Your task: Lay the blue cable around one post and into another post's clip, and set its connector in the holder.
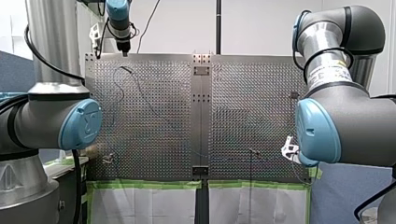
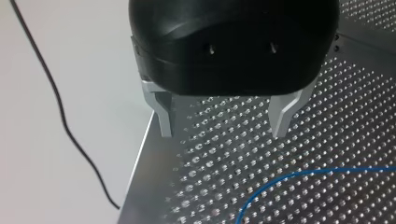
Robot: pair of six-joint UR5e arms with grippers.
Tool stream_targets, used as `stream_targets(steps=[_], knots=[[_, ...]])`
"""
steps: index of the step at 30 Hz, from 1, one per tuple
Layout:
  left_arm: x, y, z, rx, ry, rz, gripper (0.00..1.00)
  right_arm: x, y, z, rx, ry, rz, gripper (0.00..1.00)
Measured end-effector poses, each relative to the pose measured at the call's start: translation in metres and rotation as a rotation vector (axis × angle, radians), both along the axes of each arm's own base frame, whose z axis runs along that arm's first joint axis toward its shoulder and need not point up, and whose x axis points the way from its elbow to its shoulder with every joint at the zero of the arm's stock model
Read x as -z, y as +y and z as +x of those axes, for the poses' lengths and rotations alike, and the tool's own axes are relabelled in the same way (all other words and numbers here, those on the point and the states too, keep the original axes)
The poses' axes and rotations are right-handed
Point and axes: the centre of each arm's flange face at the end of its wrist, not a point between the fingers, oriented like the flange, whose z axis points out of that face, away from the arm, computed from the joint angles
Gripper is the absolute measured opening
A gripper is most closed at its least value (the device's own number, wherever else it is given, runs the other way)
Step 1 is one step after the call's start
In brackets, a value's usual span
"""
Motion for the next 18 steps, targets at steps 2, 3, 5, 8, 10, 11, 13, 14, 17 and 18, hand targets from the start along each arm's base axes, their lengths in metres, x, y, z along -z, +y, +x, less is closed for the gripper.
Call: stream_targets(steps=[2,3,5,8,10,11,13,14,17,18], knots=[[-0.007,0.001,-0.002,-0.010,0.002,0.006,1.00,0.000,0.000,0.000,0.000,0.000,-0.001,0.00],[-0.011,0.001,-0.003,-0.014,0.001,0.007,1.00,0.000,0.000,0.000,0.000,0.000,-0.001,0.00],[-0.019,0.001,-0.005,-0.018,0.002,0.010,1.00,0.000,0.000,0.000,-0.001,0.000,0.000,0.00],[-0.029,0.001,-0.008,-0.020,0.002,0.011,1.00,0.001,0.000,0.000,-0.001,0.000,0.001,0.00],[-0.035,0.001,-0.011,-0.021,0.001,0.011,1.00,0.001,0.000,0.001,-0.001,0.000,0.002,0.00],[-0.039,0.000,-0.012,-0.025,0.001,0.010,1.00,0.001,0.001,0.001,-0.002,0.000,0.003,0.00],[-0.045,0.001,-0.015,-0.031,0.000,0.011,1.00,0.001,0.001,0.001,-0.002,0.000,0.003,0.00],[-0.049,0.001,-0.016,-0.036,-0.001,0.012,1.00,0.001,0.001,0.001,-0.003,0.000,0.004,0.00],[-0.059,0.001,-0.021,-0.047,-0.001,0.013,1.00,0.001,0.001,0.002,-0.003,0.000,0.004,0.00],[-0.062,0.001,-0.022,-0.048,-0.002,0.012,1.00,0.001,0.001,0.002,-0.004,0.000,0.005,0.00]])
